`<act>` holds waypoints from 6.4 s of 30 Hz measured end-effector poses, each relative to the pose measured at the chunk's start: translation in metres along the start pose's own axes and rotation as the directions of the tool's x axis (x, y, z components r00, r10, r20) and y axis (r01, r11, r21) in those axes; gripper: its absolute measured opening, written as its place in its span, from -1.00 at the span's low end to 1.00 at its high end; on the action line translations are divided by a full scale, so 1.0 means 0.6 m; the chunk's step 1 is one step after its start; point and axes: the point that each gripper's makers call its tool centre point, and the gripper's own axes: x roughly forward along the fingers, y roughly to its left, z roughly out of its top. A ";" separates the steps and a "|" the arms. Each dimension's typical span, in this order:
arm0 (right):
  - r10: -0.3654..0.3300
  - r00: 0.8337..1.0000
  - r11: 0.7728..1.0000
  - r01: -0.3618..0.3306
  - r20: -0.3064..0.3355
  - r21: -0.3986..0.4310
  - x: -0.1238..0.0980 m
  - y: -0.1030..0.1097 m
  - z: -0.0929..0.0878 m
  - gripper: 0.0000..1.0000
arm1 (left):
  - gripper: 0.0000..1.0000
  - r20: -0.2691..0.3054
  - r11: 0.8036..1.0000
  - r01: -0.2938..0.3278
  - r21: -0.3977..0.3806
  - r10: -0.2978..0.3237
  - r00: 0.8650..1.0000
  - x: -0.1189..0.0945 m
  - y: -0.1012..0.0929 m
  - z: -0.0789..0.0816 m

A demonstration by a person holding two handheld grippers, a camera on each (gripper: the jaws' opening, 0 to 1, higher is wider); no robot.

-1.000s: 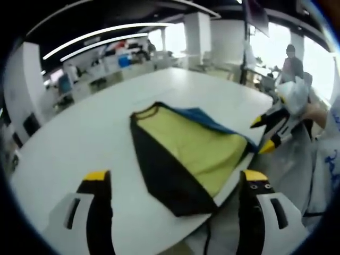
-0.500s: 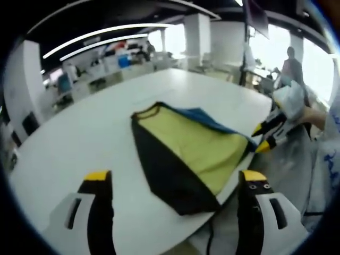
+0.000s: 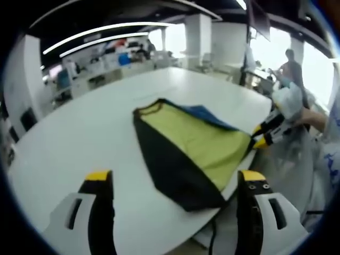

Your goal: Fold the garment on the visible template until the final outline fits inside the template.

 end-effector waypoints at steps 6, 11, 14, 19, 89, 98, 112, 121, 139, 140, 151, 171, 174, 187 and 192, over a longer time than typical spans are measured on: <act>-0.016 1.000 1.000 0.016 -0.012 -0.010 -0.003 -0.004 -0.004 -0.66 | 0.84 0.000 1.000 0.001 -0.006 -0.001 1.000 0.002 0.003 -0.002; -0.033 0.999 0.999 0.033 -0.013 -0.014 -0.008 -0.014 -0.007 -0.72 | 0.83 0.000 1.000 0.002 -0.005 -0.002 1.000 0.002 0.002 -0.001; -0.038 0.999 0.999 0.038 -0.009 -0.015 -0.013 -0.019 -0.007 -0.76 | 0.83 -0.001 1.000 0.003 -0.005 -0.003 1.000 0.001 0.001 -0.001; -0.053 0.999 0.998 0.053 -0.011 -0.017 -0.018 -0.030 -0.011 -0.82 | 0.83 -0.004 1.000 -0.001 -0.005 0.001 1.000 0.000 -0.001 -0.002; -0.170 0.978 0.985 0.172 0.121 -0.011 -0.080 -0.227 0.032 -0.98 | 0.96 0.003 0.998 -0.062 -0.021 0.062 0.998 -0.034 -0.051 0.032; -0.205 0.969 0.978 0.208 0.139 -0.008 -0.094 -0.280 0.033 -0.98 | 0.95 -0.001 0.995 -0.092 -0.027 0.092 0.996 -0.039 -0.061 0.030; -0.244 0.958 0.969 0.247 0.153 -0.004 -0.102 -0.342 0.040 -0.98 | 0.95 -0.008 0.991 -0.132 -0.035 0.132 0.991 -0.048 -0.073 0.033; -0.258 0.953 0.965 0.262 0.157 -0.007 -0.104 -0.379 0.041 -0.98 | 0.95 -0.020 0.987 -0.159 -0.035 0.158 0.987 -0.051 -0.075 0.036; -0.307 0.941 0.949 0.314 0.144 -0.023 -0.094 -0.488 0.027 -0.98 | 0.95 -0.046 0.979 -0.199 -0.043 0.198 0.979 -0.053 -0.080 0.038; -0.310 0.940 0.948 0.316 0.142 -0.022 -0.093 -0.495 0.025 -0.98 | 0.95 -0.048 0.979 -0.201 -0.044 0.199 0.979 -0.052 -0.080 0.038; -0.339 0.935 0.940 0.340 0.104 0.008 -0.081 -0.554 -0.007 -0.98 | 0.93 -0.054 0.974 -0.220 -0.052 0.218 0.975 -0.054 -0.084 0.035; -0.350 0.936 0.936 0.351 0.039 -0.005 -0.035 -0.621 -0.037 -0.98 | 0.93 -0.082 0.974 -0.220 -0.043 0.216 0.973 -0.048 -0.085 0.035; -0.345 0.938 0.939 0.345 0.032 0.012 -0.025 -0.628 -0.044 -0.98 | 0.92 -0.086 0.974 -0.221 -0.046 0.217 0.972 -0.048 -0.086 0.034; -0.324 0.946 0.945 0.323 0.001 0.041 0.011 -0.652 -0.080 -0.98 | 0.91 -0.105 0.972 -0.231 -0.047 0.226 0.969 -0.049 -0.083 0.028; -0.314 0.949 0.948 0.314 -0.006 0.057 0.019 -0.662 -0.075 -0.98 | 0.91 -0.109 0.972 -0.230 -0.044 0.224 0.968 -0.046 -0.083 0.030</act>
